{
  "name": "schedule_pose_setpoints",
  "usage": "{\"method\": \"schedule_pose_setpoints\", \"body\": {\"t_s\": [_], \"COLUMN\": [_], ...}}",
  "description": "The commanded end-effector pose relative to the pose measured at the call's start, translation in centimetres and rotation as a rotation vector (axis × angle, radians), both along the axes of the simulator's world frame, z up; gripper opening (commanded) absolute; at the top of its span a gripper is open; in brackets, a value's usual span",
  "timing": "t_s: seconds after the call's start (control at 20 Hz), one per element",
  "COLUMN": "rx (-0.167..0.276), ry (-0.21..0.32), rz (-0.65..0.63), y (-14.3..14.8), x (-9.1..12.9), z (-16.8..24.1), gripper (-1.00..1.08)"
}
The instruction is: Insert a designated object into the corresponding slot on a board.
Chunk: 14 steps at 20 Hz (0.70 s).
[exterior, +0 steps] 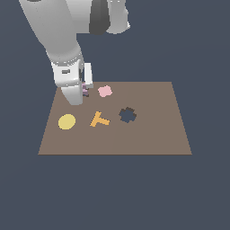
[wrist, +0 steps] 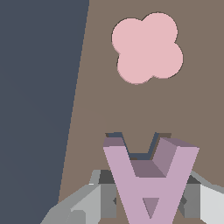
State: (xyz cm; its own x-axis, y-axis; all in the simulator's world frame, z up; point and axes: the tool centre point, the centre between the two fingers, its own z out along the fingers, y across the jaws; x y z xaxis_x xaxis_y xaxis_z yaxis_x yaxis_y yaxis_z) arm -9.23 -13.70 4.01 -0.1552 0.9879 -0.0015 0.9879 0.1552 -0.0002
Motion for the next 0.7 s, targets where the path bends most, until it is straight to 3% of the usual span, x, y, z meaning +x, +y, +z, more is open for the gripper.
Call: {"method": "schedule_pose_setpoints", "body": {"t_s": [0.0,0.6,0.65], "rx": [0.000,0.000,0.000], "ry": [0.000,0.000,0.000], "rz": [0.005,0.000,0.000], "y": [0.0,0.1,0.1], "x": [0.1,0.0,0.0], "z": [0.0,-1.0,-1.0], "gripper": [-1.00,-1.00,1.00]}}
